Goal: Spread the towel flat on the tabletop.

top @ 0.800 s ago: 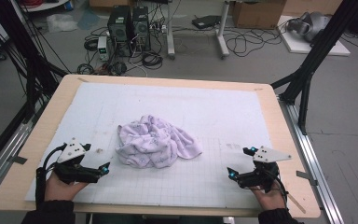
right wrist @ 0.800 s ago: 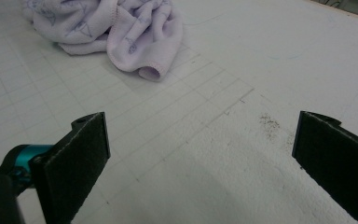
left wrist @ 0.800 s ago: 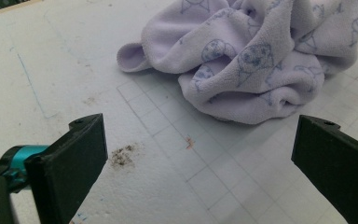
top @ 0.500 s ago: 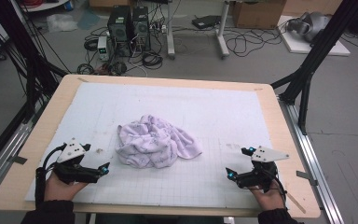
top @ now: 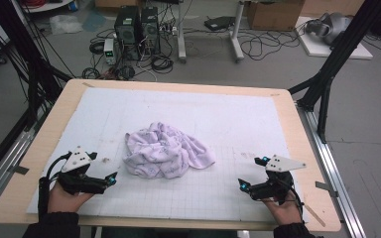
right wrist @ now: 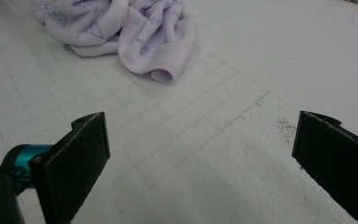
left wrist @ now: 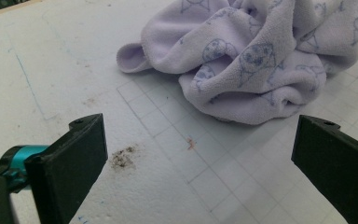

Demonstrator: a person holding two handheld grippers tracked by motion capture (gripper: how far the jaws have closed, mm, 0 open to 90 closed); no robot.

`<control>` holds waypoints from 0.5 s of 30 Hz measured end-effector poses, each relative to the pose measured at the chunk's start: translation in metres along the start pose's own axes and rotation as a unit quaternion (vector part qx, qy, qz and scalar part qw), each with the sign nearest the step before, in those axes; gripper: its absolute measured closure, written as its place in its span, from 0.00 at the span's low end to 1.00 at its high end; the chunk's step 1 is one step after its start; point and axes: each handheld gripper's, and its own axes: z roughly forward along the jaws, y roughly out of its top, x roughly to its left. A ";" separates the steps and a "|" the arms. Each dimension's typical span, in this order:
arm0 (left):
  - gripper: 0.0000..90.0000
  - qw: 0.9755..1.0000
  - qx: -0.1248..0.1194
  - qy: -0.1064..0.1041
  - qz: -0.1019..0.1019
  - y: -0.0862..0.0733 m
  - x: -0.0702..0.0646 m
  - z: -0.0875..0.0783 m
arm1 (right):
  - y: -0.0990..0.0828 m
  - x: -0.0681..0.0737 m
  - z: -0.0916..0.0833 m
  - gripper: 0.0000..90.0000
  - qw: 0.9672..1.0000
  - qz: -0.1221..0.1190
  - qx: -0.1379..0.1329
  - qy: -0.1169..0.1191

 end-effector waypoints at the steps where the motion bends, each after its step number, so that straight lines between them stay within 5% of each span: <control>1: 0.04 1.000 0.000 0.000 0.000 0.000 0.000 0.000 | 0.001 0.000 0.000 0.03 1.000 0.002 -0.001 0.003; 15: 0.04 1.000 -0.006 0.005 -0.004 0.003 0.001 -0.001 | 0.043 -0.001 0.025 0.03 0.999 -0.002 0.004 0.042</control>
